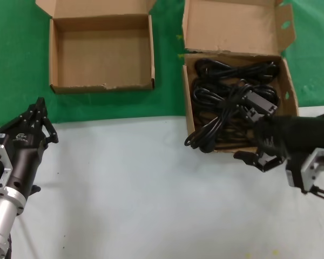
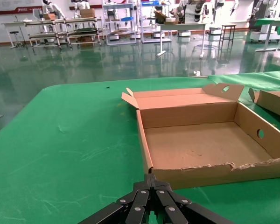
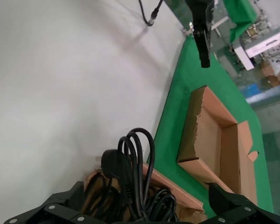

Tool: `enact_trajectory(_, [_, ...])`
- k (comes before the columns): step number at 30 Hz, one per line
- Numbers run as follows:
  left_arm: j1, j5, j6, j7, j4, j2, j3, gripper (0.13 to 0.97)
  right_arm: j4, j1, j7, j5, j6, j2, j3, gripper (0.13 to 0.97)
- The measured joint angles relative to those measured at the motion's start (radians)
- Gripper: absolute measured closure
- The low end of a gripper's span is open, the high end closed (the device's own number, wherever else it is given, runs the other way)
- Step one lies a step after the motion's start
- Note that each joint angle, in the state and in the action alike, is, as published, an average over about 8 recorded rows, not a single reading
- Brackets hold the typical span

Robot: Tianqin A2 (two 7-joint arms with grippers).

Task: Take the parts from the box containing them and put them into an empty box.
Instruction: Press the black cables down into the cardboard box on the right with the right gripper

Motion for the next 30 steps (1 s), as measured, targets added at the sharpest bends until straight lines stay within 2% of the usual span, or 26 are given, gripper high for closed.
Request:
enact_trajectory(10, [0.0,0.0,0.0,0.0,0.0,0.0,0.0,0.952,-0.055,0.115,0.024,-0.078,0.0,-0.028,-0.095,0.201])
enact_trajectory(18, [0.0,0.0,0.0,0.0,0.0,0.0,0.0,0.952,-0.083,0.161,0.054,-0.131,0.023,-0.05,-0.142,0.331])
enact_trajectory(22, [0.0,0.0,0.0,0.0,0.0,0.0,0.0,0.952,-0.09,0.176,0.065,-0.148,0.036,-0.057,-0.157,0.331])
enact_trajectory(30, [0.0,0.0,0.0,0.0,0.0,0.0,0.0,0.952,-0.097,0.191,0.073,-0.165,0.054,-0.066,-0.178,0.527])
